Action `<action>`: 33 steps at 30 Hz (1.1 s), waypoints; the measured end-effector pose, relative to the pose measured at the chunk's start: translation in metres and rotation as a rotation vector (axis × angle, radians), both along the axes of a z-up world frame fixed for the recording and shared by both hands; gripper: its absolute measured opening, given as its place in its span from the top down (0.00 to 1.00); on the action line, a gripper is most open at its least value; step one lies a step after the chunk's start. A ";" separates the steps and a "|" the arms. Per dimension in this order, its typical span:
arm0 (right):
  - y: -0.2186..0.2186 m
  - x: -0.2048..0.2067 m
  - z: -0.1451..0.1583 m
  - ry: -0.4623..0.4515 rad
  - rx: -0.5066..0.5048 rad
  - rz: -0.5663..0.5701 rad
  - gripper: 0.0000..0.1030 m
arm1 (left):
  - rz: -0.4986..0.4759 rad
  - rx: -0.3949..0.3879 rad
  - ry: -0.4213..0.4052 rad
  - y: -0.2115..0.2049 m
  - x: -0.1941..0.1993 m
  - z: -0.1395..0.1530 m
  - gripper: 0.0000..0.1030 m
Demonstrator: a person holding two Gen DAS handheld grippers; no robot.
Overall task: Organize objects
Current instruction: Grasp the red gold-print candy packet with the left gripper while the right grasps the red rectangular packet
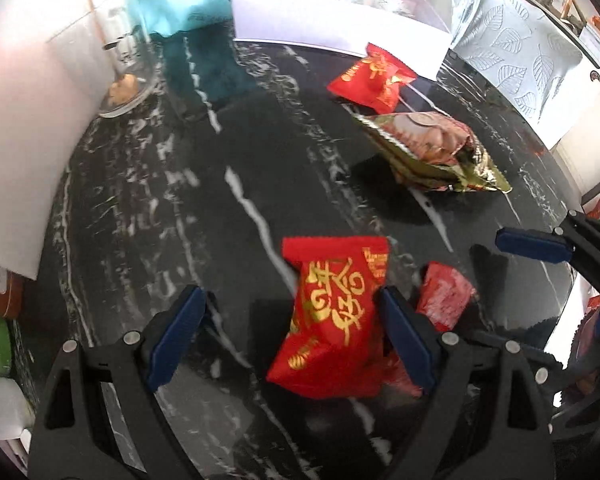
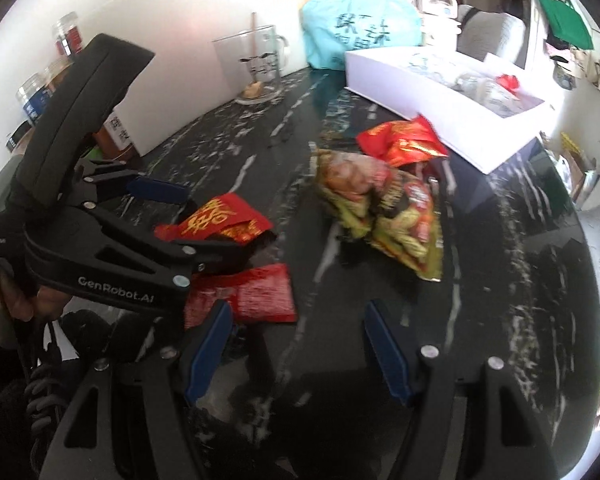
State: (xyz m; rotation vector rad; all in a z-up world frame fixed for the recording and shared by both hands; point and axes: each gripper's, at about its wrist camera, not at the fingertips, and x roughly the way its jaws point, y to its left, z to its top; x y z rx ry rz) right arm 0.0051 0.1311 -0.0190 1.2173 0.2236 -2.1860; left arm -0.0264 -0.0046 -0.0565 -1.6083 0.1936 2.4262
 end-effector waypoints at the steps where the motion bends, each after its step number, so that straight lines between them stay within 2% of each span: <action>1: -0.003 0.001 0.000 0.000 0.001 0.011 0.32 | 0.004 0.001 0.005 -0.004 0.001 0.000 0.14; 6: -0.024 0.010 -0.003 0.011 0.020 0.074 0.32 | 0.014 -0.003 0.023 -0.016 0.001 0.001 0.14; 12: -0.044 0.022 -0.010 0.063 0.099 0.136 0.21 | 0.014 -0.013 0.047 -0.023 0.002 0.003 0.14; 21: -0.046 0.016 -0.014 0.103 0.101 0.097 0.18 | 0.025 -0.010 0.065 -0.030 0.002 0.004 0.14; 22: -0.046 0.016 -0.014 0.106 0.099 0.095 0.19 | 0.029 -0.004 0.064 -0.031 0.002 0.004 0.14; 24: -0.042 0.017 -0.012 0.121 0.087 0.084 0.32 | 0.035 0.005 0.062 -0.032 0.002 0.004 0.14; 26: -0.039 0.017 -0.011 0.114 0.065 0.090 0.38 | 0.040 0.019 0.054 -0.033 0.001 0.004 0.14; 33: -0.035 0.018 -0.011 0.118 0.046 0.085 0.38 | 0.033 0.020 0.050 -0.031 0.001 0.005 0.16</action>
